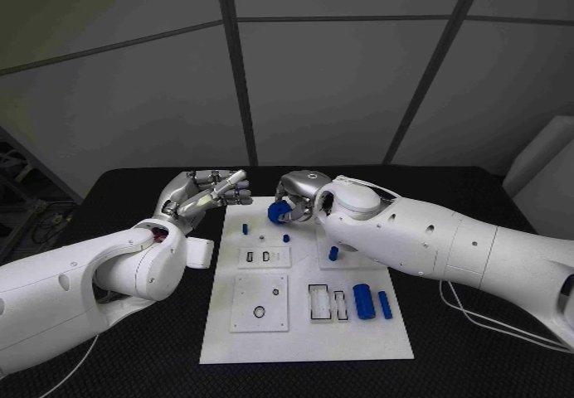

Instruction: Assemble the parts on the task board

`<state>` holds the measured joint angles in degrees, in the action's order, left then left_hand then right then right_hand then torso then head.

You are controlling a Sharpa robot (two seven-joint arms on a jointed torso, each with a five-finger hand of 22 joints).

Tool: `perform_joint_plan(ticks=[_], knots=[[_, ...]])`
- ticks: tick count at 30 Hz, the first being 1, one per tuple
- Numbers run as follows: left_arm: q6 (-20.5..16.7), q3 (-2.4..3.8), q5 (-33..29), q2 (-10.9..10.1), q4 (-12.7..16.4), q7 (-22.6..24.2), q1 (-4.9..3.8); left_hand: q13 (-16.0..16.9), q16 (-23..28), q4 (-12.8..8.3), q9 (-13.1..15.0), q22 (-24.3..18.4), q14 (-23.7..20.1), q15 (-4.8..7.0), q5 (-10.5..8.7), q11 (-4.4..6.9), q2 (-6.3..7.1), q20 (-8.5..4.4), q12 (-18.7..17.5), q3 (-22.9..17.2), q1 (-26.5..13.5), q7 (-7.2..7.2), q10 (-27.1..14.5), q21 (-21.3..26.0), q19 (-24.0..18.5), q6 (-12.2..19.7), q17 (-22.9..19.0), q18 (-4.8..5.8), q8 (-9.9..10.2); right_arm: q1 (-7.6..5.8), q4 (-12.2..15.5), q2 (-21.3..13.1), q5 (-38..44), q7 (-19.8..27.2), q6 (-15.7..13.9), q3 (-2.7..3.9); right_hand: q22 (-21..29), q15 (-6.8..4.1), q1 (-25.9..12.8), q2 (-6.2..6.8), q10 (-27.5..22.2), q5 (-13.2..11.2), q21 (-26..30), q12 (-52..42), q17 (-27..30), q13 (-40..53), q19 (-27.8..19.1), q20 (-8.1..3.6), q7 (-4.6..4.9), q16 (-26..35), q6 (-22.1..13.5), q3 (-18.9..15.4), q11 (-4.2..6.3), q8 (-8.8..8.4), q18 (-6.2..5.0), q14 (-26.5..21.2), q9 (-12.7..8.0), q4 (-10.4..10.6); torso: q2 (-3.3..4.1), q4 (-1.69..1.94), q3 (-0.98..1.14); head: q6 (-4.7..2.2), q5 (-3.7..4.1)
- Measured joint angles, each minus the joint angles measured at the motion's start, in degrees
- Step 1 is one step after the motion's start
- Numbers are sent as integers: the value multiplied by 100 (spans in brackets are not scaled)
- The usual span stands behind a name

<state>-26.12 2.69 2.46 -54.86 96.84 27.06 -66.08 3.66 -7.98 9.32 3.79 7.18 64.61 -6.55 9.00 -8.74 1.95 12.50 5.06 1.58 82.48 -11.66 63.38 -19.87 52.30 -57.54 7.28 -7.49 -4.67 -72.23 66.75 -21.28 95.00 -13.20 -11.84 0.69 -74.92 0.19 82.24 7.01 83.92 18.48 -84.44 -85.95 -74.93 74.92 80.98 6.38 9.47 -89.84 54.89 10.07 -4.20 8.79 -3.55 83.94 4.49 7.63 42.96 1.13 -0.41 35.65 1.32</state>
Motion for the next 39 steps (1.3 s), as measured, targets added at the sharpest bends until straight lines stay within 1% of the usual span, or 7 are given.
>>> perform_joint_plan(ticks=[6,14,21,28,32,36,39], knots=[[1,0,0,0,0,-1,-1,0,0,0,0,0,0,0,0,0,0,0,0,0,0,0,0,0,0,0,0,0,0,0,-19,25,23,-2,105,-8,0,24,-106,44,2,1,0,11,0,0,-20,20,29,0,-101,9,-42,-78,0,19,-34,7,-2,-1,1,4,0],[2,0,0,-1,0,-2,-1,0,0,0,0,0,0,0,0,0,0,0,0,0,0,0,0,0,0,0,0,0,0,0,-46,26,31,-8,186,-13,1,84,-285,119,1,-57,0,57,1,0,-25,74,92,0,-448,-59,-83,-371,-1,0,-65,75,-2,-4,2,-3,-1],[3,0,-1,-2,0,-4,-2,0,32,0,0,-9,0,0,0,0,0,0,-29,0,0,0,0,0,0,0,0,0,0,0,-51,24,9,-16,261,-15,1,84,-525,81,22,-48,0,57,1,0,-30,110,99,0,-455,-147,-104,-387,-1,0,-35,242,-2,-4,2,-2,-4],[4,0,-1,-3,0,-7,-2,0,32,0,0,-8,0,0,0,0,0,0,-30,0,0,0,0,0,0,0,0,0,0,1,-37,-12,-50,-30,316,-16,1,84,-844,-77,22,366,0,56,1,0,-30,110,88,0,-321,-142,-103,-387,-1,0,-6,504,-2,-4,3,2,-1],[5,0,-1,-6,-3,-8,-2,0,32,0,0,-8,0,0,0,0,0,0,-29,0,0,0,0,0,0,0,0,0,0,4,135,-206,-116,-11,122,-16,1,84,-844,-78,22,414,0,27,2,0,-10,130,87,0,-281,-142,-103,-387,-1,0,2,504,-2,-7,7,-3,8],[8,0,-1,-11,-9,-10,-2,0,32,0,0,-8,0,0,0,0,0,0,-29,0,0,0,0,23,0,0,0,0,0,5,426,-555,-259,111,-270,-16,1,83,-737,29,22,235,0,10,2,0,-10,130,74,0,-253,-92,-103,-390,-1,0,2,415,-5,-20,10,-9,5],[12,0,-1,-21,-20,-11,-5,0,32,0,0,-8,0,0,0,0,0,0,-29,0,0,0,0,22,0,0,0,0,0,5,777,-985,-490,305,-570,-11,1,83,-605,64,22,97,0,10,2,0,-10,130,74,0,-253,-70,-103,-416,0,0,2,330,-9,-29,10,-21,4]])
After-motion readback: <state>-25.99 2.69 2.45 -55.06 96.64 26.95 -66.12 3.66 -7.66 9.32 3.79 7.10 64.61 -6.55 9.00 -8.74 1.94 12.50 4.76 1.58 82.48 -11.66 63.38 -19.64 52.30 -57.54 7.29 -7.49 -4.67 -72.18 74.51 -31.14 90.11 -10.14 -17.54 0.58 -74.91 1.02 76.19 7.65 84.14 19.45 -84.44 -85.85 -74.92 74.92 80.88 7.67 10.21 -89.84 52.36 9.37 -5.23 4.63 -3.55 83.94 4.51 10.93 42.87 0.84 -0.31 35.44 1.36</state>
